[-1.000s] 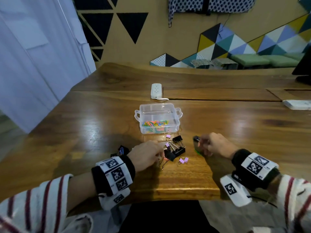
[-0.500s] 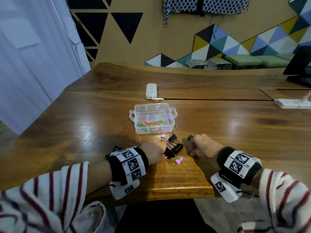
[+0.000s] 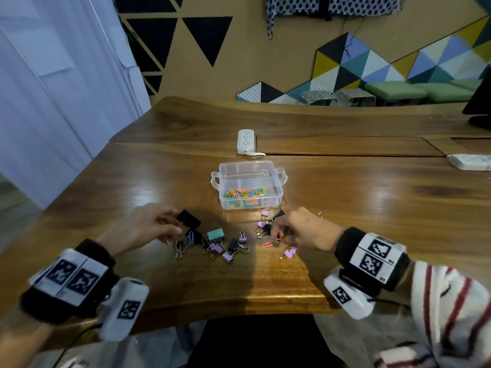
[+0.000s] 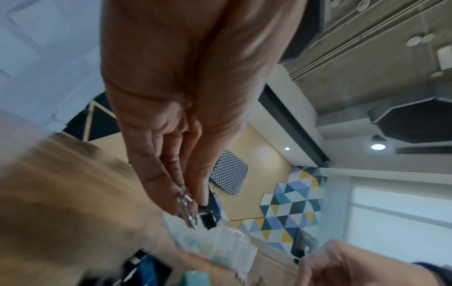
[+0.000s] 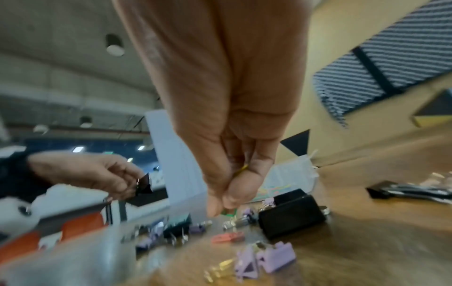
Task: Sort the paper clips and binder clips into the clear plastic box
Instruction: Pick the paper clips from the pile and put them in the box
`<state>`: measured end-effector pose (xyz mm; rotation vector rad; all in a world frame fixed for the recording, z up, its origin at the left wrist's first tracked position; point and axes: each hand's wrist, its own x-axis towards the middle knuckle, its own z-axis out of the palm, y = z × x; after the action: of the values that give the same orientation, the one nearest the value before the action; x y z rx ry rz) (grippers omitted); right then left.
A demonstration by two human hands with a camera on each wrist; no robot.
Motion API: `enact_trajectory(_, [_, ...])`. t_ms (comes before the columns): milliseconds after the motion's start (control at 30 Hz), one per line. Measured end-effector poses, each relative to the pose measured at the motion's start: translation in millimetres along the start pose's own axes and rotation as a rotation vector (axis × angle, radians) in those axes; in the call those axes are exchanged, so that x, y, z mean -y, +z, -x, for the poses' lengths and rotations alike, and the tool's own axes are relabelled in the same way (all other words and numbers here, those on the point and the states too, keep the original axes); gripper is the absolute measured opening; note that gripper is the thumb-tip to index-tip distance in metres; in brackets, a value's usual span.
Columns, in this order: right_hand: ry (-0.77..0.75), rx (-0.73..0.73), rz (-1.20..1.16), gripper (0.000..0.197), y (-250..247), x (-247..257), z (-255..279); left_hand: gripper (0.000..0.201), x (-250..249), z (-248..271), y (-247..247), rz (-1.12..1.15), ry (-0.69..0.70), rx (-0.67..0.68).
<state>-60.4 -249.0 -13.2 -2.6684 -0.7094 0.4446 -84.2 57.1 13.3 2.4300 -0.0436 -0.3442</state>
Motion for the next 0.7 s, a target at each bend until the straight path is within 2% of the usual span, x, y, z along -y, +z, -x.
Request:
enact_trajectory(100, [-0.042,0.068,0.147,0.015,9,12,-18,0.031,25,5,4,0.01,-0.058,0.011])
enact_trajectory(200, [-0.045,0.129,0.207,0.018,13,17,-27,0.017,33,7,13,0.073,-0.066,0.084])
enact_trajectory(267, [-0.056,0.143,0.253,0.014,11,18,-29,0.013,32,7,19,0.014,-0.086,0.071])
enact_trajectory(333, [-0.048,0.171,0.302,0.014,8,19,-30,0.02,24,7,20,-0.118,-0.113,-0.065])
enact_trajectory(400, [-0.043,0.189,0.317,0.012,5,18,-31,0.029,17,13,15,-0.101,-0.053,-0.262])
enact_trajectory(467, [-0.048,0.195,0.279,0.013,-1,22,-29,0.028,12,22,10,0.201,0.032,-0.364])
enact_trajectory(500, [-0.055,0.196,0.226,0.019,-6,27,-28,0.027,10,28,11,0.426,0.041,-0.339])
enact_trajectory(567, [-0.104,0.172,0.12,0.023,-16,45,-29,0.031,4,35,21,0.985,-0.03,-0.149])
enact_trajectory(600, [-0.153,0.131,0.09,0.015,-20,59,-31,0.035,2,35,28,1.237,-0.087,-0.026])
enact_trajectory(633, [-0.23,0.075,0.061,0.004,-22,75,-34,0.04,-3,34,36,1.419,-0.147,0.085])
enact_trajectory(700, [-0.376,-0.052,0.02,0.01,-21,107,-44,0.044,-13,27,50,1.605,-0.219,0.226])
